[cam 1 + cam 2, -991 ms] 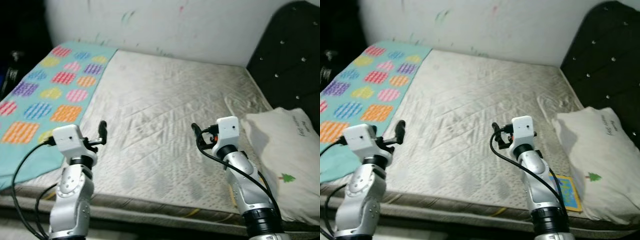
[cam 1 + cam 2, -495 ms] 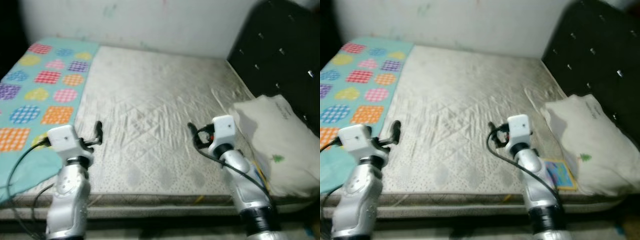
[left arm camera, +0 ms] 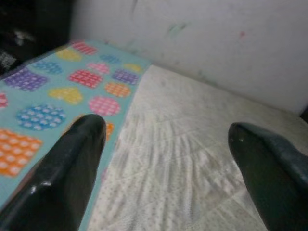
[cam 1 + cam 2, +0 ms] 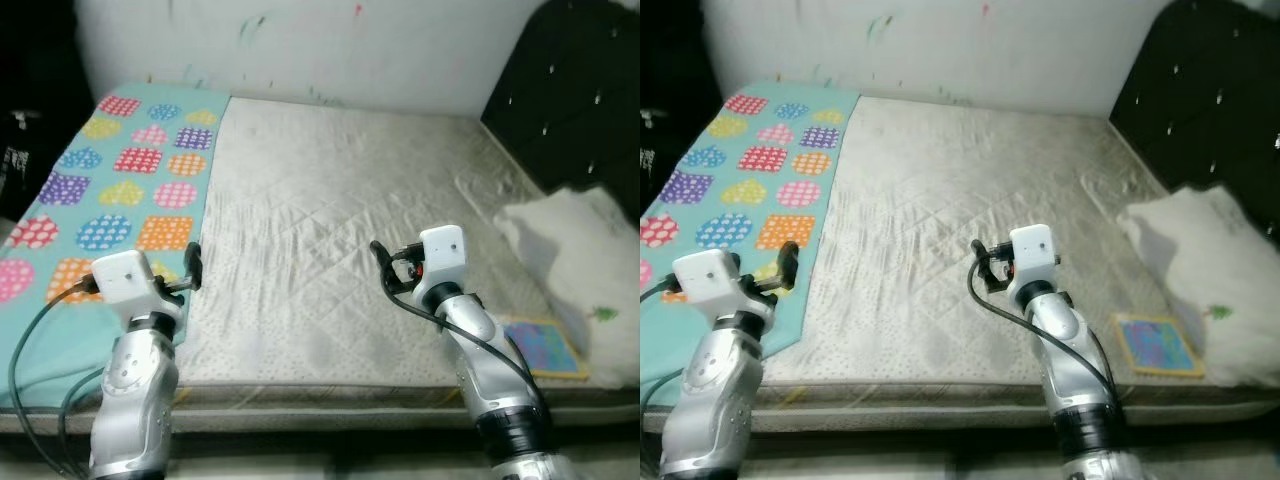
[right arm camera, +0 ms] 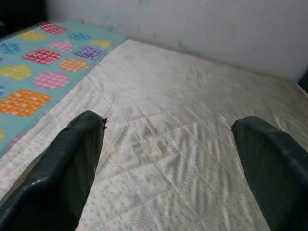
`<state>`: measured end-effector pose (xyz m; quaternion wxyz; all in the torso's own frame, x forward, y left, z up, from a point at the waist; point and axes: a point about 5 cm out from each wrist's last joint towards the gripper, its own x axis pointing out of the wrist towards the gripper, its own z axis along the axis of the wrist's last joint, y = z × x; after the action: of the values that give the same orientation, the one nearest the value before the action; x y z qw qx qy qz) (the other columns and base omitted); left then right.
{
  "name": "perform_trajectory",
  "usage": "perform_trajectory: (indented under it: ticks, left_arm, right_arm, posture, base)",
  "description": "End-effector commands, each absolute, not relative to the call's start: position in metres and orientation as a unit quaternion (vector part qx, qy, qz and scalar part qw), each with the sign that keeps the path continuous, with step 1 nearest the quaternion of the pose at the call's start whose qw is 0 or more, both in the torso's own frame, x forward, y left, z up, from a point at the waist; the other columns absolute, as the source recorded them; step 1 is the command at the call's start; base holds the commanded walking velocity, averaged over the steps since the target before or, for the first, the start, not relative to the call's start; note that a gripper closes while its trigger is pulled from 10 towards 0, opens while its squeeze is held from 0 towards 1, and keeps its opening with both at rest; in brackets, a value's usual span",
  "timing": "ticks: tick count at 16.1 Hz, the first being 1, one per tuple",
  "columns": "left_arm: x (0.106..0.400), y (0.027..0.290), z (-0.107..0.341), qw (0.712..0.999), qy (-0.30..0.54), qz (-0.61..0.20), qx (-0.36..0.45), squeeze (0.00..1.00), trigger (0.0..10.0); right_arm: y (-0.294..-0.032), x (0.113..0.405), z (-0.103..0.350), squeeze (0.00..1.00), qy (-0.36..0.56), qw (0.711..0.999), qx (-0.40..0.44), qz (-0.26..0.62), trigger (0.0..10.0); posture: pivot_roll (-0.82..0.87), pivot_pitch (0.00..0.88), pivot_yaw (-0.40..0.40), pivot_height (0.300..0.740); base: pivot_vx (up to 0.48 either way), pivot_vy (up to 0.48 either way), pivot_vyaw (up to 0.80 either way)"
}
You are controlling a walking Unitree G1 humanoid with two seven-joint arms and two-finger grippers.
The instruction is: Clean up the room
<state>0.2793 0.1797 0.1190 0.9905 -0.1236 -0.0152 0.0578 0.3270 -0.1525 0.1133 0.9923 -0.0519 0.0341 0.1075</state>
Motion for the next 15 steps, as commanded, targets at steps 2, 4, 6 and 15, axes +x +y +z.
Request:
perform_trajectory:
  ticks: [2, 4, 6, 15]
  left_arm:
    - [0.2790, 0.1828, 0.1195, 0.991, -0.015, 0.062, -0.117, 0.00, 10.0]
    - [0.2788, 0.1830, 0.1193, 0.991, -0.015, 0.062, -0.117, 0.00, 10.0]
    - [0.2788, 0.1832, 0.1191, 0.991, -0.014, 0.063, -0.118, 0.00, 10.0]
    - [0.2768, 0.1822, 0.1241, 0.990, -0.034, 0.049, -0.125, 0.00, 10.0]
  right_arm:
    - [-0.1520, 0.3280, 0.1148, 0.00, 0.033, 0.992, -0.051, 0.109, 10.0]
    - [-0.1519, 0.3280, 0.1143, 0.00, 0.034, 0.992, -0.053, 0.111, 10.0]
    - [-0.1517, 0.3283, 0.1140, 0.00, 0.035, 0.992, -0.055, 0.112, 10.0]
    - [-0.1507, 0.3283, 0.1112, 0.00, 0.039, 0.990, -0.062, 0.118, 10.0]
  posture:
    - [0.05, 0.011, -0.101, 0.740]
    - [0.05, 0.011, -0.101, 0.740]
    - [0.05, 0.011, -0.101, 0.740]
    - [0.05, 0.018, -0.105, 0.740]
  base:
    - [0.000, 0.480, 0.00]
    - [0.000, 0.480, 0.00]
    - [0.000, 0.480, 0.00]
    - [0.000, 0.267, 0.00]
